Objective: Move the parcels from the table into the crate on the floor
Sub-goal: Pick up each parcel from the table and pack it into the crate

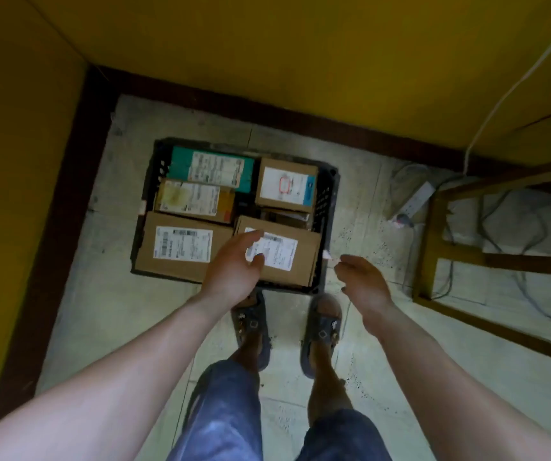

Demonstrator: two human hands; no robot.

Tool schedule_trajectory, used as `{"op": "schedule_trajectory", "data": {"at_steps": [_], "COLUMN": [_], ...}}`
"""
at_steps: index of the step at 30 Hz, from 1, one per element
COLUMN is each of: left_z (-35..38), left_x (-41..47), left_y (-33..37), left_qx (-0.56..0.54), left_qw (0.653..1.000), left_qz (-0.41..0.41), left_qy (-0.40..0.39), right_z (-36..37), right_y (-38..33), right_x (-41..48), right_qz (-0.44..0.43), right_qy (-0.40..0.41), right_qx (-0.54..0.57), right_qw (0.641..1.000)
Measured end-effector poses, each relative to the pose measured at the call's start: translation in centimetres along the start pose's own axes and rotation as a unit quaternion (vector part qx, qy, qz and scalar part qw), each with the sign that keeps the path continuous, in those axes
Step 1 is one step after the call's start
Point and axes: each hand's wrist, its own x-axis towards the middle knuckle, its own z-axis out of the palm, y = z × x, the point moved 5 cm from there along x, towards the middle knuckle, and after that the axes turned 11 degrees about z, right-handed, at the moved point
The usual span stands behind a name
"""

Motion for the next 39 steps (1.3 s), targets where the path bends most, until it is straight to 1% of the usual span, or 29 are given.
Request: {"op": "schedule_trajectory", "data": {"at_steps": [3, 7, 10, 12, 16, 18, 21, 24, 29, 34, 39], "left_z": [-1.2, -2.2, -2.7, -2.5, -0.6, 1.4, 5.7, 11.5, 22.1, 30.5, 36.2], "left_x": [-1.5, -3.7, -5.7, -7.0, -10.2, -12.3, -16.2, -20.3, -25.7, -29.9, -30.4], "left_y": [6.8, 16.5, 23.1, 27.2, 35.0, 38.8, 43.9, 48.4, 55.8, 61.4, 65.6], "left_qx": [-0.063, -0.136, -0.156, -0.170, -0.215, -0.240, -0.261, -0.268, -0.287, -0.272, -0.258], "left_qw": [0.998, 0.987, 0.979, 0.975, 0.960, 0.950, 0.938, 0.931, 0.912, 0.902, 0.903], "left_qz": [0.026, 0.061, 0.100, 0.111, 0.140, 0.154, 0.169, 0.168, 0.168, 0.180, 0.184], "left_qy": [0.001, -0.052, -0.084, -0.093, -0.108, -0.124, -0.152, -0.185, -0.240, -0.282, -0.292], "right_z": [-3.4, -8.2, -12.0, -14.9, -21.7, -25.8, -32.3, -38.6, -49.0, -57.1, -63.2], "right_y": [-1.1, -1.4, -1.4, -1.4, -0.3, 1.2, 5.2, 10.5, 18.5, 24.2, 26.5], "right_x": [-5.8, -13.3, -17.9, -20.1, -23.5, -24.8, -26.6, -28.1, -29.8, -30.2, -28.4], "right_qz": [-0.017, -0.044, -0.073, -0.088, -0.120, -0.145, -0.172, -0.179, -0.201, -0.195, -0.190], "right_qy": [0.014, 0.035, 0.061, 0.073, 0.086, 0.103, 0.114, 0.120, 0.147, 0.176, 0.186], "right_qx": [0.044, 0.097, 0.148, 0.187, 0.249, 0.284, 0.347, 0.391, 0.466, 0.494, 0.505], "right_qw": [0.999, 0.994, 0.984, 0.976, 0.957, 0.942, 0.915, 0.895, 0.849, 0.829, 0.821]}}
